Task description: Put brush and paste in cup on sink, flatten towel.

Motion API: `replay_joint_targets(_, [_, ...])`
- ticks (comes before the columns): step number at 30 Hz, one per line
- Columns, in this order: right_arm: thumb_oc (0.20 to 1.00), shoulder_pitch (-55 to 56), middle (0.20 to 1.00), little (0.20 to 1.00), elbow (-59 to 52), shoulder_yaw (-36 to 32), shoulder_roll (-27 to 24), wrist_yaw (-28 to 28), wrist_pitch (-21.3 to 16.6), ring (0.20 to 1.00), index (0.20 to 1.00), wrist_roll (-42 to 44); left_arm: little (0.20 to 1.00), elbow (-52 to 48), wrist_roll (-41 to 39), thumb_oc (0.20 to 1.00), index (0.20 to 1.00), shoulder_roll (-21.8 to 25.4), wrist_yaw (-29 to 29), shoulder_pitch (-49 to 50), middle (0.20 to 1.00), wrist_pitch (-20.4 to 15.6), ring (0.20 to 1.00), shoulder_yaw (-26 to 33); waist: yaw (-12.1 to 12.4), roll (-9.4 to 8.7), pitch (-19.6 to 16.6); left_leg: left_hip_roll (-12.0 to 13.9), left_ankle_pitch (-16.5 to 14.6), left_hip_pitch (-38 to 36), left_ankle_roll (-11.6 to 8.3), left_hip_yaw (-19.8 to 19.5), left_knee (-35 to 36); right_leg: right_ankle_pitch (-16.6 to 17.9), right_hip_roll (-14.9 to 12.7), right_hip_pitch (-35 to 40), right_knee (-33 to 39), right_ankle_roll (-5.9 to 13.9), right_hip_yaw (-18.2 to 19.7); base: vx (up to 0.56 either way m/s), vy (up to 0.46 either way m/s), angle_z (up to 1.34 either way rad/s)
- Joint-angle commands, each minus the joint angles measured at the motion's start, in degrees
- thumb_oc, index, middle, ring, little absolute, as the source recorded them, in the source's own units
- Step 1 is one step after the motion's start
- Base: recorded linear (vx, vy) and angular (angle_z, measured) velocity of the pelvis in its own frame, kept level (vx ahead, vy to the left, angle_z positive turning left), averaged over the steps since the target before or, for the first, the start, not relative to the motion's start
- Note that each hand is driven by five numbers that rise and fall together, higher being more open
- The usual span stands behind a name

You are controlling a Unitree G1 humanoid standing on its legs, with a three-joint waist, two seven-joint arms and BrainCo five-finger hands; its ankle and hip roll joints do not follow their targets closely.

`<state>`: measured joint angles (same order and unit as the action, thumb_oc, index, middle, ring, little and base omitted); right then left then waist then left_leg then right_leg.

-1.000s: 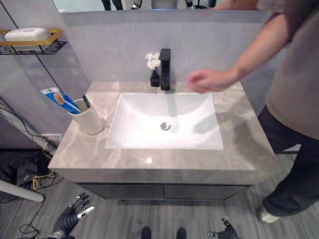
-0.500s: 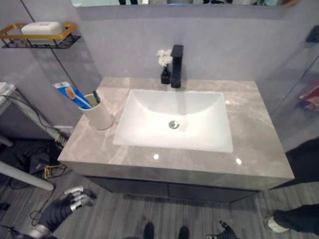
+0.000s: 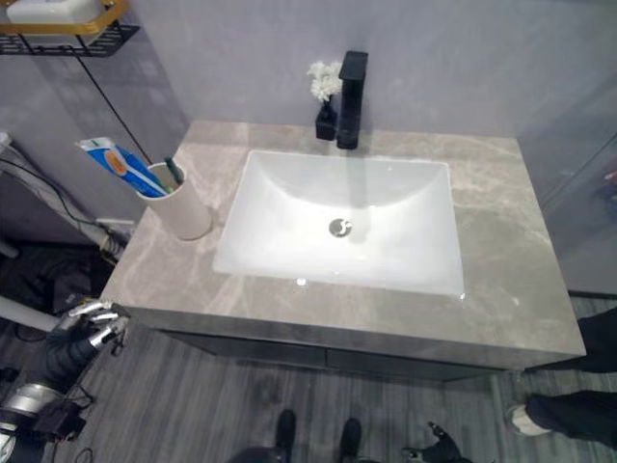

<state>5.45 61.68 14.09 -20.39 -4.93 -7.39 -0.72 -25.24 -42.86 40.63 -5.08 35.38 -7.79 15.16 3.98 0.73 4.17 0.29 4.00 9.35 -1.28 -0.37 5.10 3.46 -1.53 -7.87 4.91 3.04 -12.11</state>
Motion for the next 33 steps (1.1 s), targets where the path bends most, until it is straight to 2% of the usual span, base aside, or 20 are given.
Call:
replay_joint_targets(1, [1.0, -1.17, 1.0, 1.0, -1.13, 1.31, -1.47, -0.11, -0.81, 1.0, 1.0, 2.09, 0.2, -1.01, -0.95, 0.2, 0.2, -1.77, 2.31, -0.45, 0.2, -4.99, 0.2, 2.83, -0.6, -1.78, -0.54, 2.56, 0.22, 1.57, -1.99, -1.99, -0.1, 0.43, -4.51, -0.99, 0.09, 4.81, 3.21, 0.05, 0.027, -0.12])
replay_joint_targets(23, [1.0, -4.43, 1.0, 1.0, -5.02, 1.04, -2.01, -1.17, -0.6, 1.0, 1.0, 4.35, 0.2, 9.81, 3.37, 0.2, 0.2, -1.31, 7.31, -12.88, 0.2, -5.82, 0.2, 0.54, -2.02, -2.34, 1.36, 2.63, 0.53, 6.46, -1.83, -1.39, -0.1, 1.16, -4.94, -6.25, 0.09, 4.93, 4.79, 0.01, 0.005, -0.01])
replay_joint_targets(27, [1.0, -5.29, 1.0, 1.0, -5.86, 1.83, -1.94, -1.09, -0.59, 1.0, 1.0, 5.13, 0.2, 10.81, 3.52, 0.2, 0.2, 1.52, 7.89, -17.6, 0.2, -5.75, 0.2, -1.17, -2.88, -2.81, 1.57, 2.81, 0.47, 7.79, -1.93, -1.23, -0.1, 1.44, -4.85, -7.95, 0.09, 5.01, 5.39, 0.03, 0.016, -0.1])
replay_joint_targets(33, [1.0, -5.69, 1.0, 1.0, -6.21, 2.3, -1.78, -1.08, -0.64, 1.0, 1.0, 5.52, 0.2, 10.98, 4.17, 0.2, 0.2, 2.97, 8.99, -20.71, 0.2, -5.91, 0.2, -1.5, -3.44, -3.1, 1.54, 2.99, 0.36, 8.28, -2.05, -1.16, -0.1, 1.5, -4.73, -8.6, 0.09, 5.06, 5.92, 0.01, 0.001, -0.04])
